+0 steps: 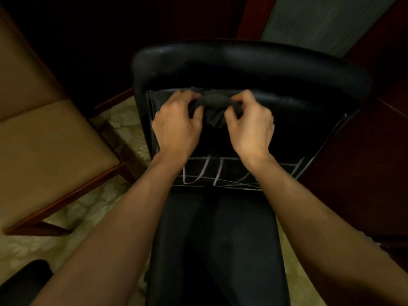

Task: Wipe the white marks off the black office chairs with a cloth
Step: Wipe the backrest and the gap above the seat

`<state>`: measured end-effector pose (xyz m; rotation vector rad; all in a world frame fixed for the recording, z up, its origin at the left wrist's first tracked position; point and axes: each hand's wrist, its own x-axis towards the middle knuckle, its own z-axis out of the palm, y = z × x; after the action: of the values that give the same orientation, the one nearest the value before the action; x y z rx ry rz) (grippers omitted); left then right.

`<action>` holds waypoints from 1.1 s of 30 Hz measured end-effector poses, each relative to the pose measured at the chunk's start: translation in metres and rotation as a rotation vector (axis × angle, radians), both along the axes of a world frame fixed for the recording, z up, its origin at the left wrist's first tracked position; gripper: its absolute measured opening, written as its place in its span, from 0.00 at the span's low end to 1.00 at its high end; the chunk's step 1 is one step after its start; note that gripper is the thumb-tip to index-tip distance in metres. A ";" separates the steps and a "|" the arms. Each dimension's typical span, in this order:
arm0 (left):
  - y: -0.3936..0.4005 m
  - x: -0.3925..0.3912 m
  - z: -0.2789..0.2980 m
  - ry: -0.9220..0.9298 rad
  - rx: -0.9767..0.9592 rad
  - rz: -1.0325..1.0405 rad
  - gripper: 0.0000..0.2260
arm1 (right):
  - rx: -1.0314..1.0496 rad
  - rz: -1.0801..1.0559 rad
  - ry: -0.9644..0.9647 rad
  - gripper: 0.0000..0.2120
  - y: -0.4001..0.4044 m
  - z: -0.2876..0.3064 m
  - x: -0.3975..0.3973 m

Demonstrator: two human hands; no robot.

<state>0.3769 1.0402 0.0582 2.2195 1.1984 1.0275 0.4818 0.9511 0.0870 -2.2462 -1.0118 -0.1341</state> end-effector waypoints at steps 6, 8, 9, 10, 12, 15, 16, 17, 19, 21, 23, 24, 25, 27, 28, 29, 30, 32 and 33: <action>-0.028 -0.028 -0.063 0.217 -0.214 -0.026 0.10 | -0.419 0.067 0.117 0.11 -0.011 -0.061 -0.017; -0.032 -0.036 -0.069 0.226 -0.275 -0.014 0.11 | -0.502 0.098 0.110 0.11 -0.010 -0.056 -0.019; -0.031 -0.039 -0.067 0.211 -0.272 -0.008 0.11 | -0.495 0.110 0.092 0.11 -0.009 -0.051 -0.019; -0.028 -0.041 -0.062 0.182 -0.247 0.003 0.11 | -0.452 0.124 0.065 0.10 -0.007 -0.043 -0.020; -0.021 -0.045 -0.048 0.078 -0.164 0.030 0.11 | -0.290 0.134 0.013 0.08 -0.001 -0.024 -0.025; -0.004 -0.054 -0.028 -0.079 -0.097 0.097 0.10 | -0.054 0.158 -0.027 0.07 0.019 -0.003 -0.038; 0.001 -0.057 -0.028 -0.087 -0.103 0.115 0.10 | -0.028 0.167 -0.026 0.07 0.026 -0.004 -0.042; 0.005 -0.058 -0.032 -0.075 -0.118 0.126 0.10 | -0.017 0.172 -0.023 0.06 0.031 -0.010 -0.046; 0.003 -0.063 -0.048 -0.022 -0.144 0.131 0.11 | 0.003 0.164 -0.022 0.06 0.034 -0.036 -0.053; -0.006 -0.071 -0.069 0.033 -0.170 0.128 0.11 | -0.007 0.154 0.002 0.06 0.028 -0.069 -0.060; -0.019 -0.081 -0.090 0.109 -0.233 0.132 0.10 | -0.098 0.177 0.025 0.06 0.016 -0.098 -0.067; -0.025 -0.088 -0.098 0.157 -0.271 0.133 0.10 | -0.161 0.201 0.029 0.06 0.011 -0.109 -0.070; -0.030 -0.095 -0.104 0.190 -0.305 0.130 0.10 | -0.221 0.230 0.031 0.06 0.006 -0.116 -0.074; -0.036 -0.108 -0.108 0.190 -0.323 0.121 0.10 | -0.267 0.270 0.045 0.05 0.000 -0.116 -0.080; -0.036 -0.112 -0.104 0.162 -0.299 0.120 0.09 | -0.242 0.275 0.048 0.05 0.000 -0.109 -0.082; -0.033 -0.113 -0.097 0.115 -0.257 0.125 0.09 | -0.183 0.276 0.043 0.05 0.001 -0.099 -0.082; -0.030 -0.113 -0.087 0.053 -0.208 0.132 0.09 | -0.097 0.276 0.031 0.06 0.005 -0.086 -0.082; -0.022 -0.108 -0.065 -0.058 -0.134 0.146 0.09 | 0.080 0.280 0.016 0.08 0.017 -0.061 -0.081; -0.019 -0.105 -0.058 -0.081 -0.118 0.161 0.09 | 0.137 0.282 0.014 0.08 0.023 -0.055 -0.080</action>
<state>0.2714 1.0207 -0.0001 2.0000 1.3818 1.0681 0.4015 0.9742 0.0325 -1.9578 -1.2601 -0.0622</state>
